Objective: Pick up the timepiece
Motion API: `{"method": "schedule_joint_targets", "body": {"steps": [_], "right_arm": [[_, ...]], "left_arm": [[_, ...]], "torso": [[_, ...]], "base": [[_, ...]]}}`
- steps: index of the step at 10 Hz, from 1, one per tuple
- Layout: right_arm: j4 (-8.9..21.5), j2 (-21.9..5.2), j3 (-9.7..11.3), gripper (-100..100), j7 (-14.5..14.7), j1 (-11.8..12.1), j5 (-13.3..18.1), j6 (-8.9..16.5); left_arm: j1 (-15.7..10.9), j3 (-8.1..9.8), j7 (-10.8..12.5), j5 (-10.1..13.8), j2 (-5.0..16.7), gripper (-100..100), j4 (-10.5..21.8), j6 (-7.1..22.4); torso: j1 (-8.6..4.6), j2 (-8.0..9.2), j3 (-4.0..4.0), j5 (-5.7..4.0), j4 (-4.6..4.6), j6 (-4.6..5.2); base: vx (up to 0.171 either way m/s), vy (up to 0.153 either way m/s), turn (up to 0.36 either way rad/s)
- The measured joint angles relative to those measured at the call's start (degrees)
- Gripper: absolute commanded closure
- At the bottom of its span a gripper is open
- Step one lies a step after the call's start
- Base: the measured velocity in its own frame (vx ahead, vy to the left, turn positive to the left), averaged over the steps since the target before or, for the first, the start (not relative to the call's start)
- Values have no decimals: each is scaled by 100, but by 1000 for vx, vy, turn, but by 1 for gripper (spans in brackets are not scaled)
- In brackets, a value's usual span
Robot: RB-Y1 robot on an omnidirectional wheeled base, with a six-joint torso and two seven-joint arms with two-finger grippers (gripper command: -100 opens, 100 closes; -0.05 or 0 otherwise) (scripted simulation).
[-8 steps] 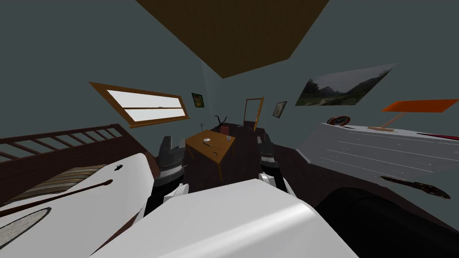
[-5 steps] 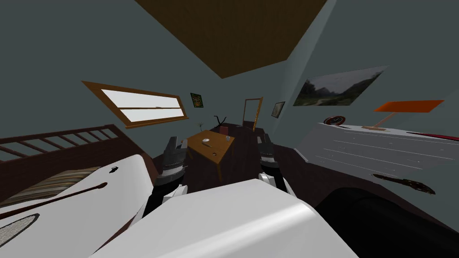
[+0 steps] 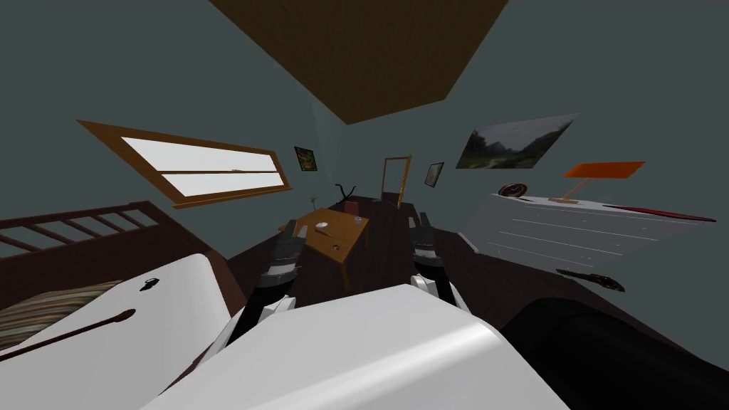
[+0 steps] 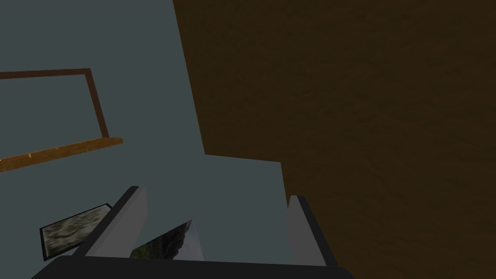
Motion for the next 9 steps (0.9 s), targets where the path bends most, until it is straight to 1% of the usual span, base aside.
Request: {"method": "schedule_joint_targets", "body": {"steps": [1,3,4,5,6,7,8,9], "right_arm": [[0,0,0,0,0,0,0,0],[0,0,0,0,0,0,0,0],[0,0,0,0,0,0,0,0],[0,0,0,0,0,0,0,0],[0,0,0,0,0,0,0,0],[0,0,-1,0,0,1,0,0],[0,0,0,0,0,0,0,0],[0,0,0,0,0,0,0,0]], "left_arm": [[-45,-47,25,70,152,-100,45,182],[-170,-113,93,242,470,-100,274,499],[-197,-186,109,312,599,-100,396,631],[-261,-264,113,384,718,-100,472,833],[-303,-341,119,460,835,-100,631,975],[-300,-322,161,532,958,-100,670,1046],[-290,-341,198,608,1088,-100,738,1124],[-370,-363,237,718,1250,-100,844,1283]], "torso": [[-1,2,1,0,0,0],[-1,-2,-1,0,0,0],[-2,-3,-2,0,-1,-1],[-5,-2,-1,-1,0,-1],[-4,-4,-2,-1,-1,-1],[2,0,0,0,0,-4],[2,3,2,0,1,-1],[-1,-1,0,-1,0,-1]], "base": [[29,-44,-157],[37,-44,-145],[34,-49,-132],[41,-48,-153],[31,-30,-53],[23,-31,-114],[37,-44,-145],[32,-26,-53]]}}
